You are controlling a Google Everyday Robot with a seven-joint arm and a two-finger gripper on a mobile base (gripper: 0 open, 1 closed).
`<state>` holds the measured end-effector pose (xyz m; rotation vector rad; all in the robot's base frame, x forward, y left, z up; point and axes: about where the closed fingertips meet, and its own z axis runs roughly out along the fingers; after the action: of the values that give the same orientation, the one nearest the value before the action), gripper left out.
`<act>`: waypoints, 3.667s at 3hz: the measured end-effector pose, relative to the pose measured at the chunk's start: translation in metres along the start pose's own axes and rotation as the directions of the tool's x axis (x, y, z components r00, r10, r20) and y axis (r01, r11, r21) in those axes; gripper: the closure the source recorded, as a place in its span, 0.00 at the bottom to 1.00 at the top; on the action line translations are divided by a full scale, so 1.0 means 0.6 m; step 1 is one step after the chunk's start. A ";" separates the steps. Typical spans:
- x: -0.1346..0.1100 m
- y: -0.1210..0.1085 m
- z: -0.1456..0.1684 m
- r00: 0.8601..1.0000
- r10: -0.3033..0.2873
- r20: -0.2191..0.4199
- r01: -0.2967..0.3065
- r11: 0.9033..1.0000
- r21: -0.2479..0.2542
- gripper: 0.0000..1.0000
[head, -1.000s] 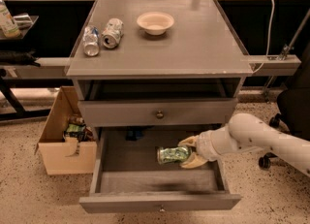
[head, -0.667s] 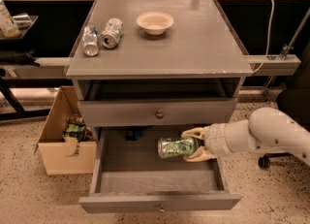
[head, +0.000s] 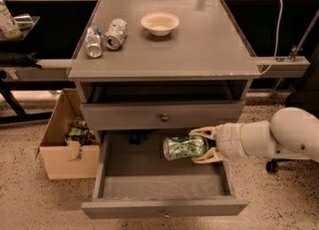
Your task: Pick green can from middle drawer and place on counter
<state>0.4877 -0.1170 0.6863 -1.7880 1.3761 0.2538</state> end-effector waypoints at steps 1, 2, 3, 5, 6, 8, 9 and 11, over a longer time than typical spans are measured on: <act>-0.004 -0.019 -0.021 1.000 0.027 -0.014 -0.027 0.999 0.039 1.00; -0.020 -0.060 -0.074 0.999 0.047 -0.013 -0.046 0.995 0.084 1.00; -0.037 -0.111 -0.126 0.998 0.057 -0.017 -0.054 0.991 0.120 1.00; -0.061 -0.178 -0.177 0.999 0.041 -0.026 -0.036 0.984 0.177 1.00; -0.068 -0.207 -0.188 0.998 0.062 -0.022 -0.058 0.984 0.168 1.00; -0.051 -0.290 -0.187 0.989 0.142 -0.051 -0.133 0.980 0.151 1.00; -0.025 -0.331 -0.173 0.978 0.202 -0.054 -0.190 0.965 0.180 1.00; 0.035 -0.408 -0.140 0.931 0.363 -0.046 -0.334 0.894 0.300 1.00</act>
Offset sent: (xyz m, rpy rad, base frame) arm 0.0243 -0.0462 0.1068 0.0653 -0.0527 -0.1374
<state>0.6814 -0.1817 0.8461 -1.3223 1.7117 0.1432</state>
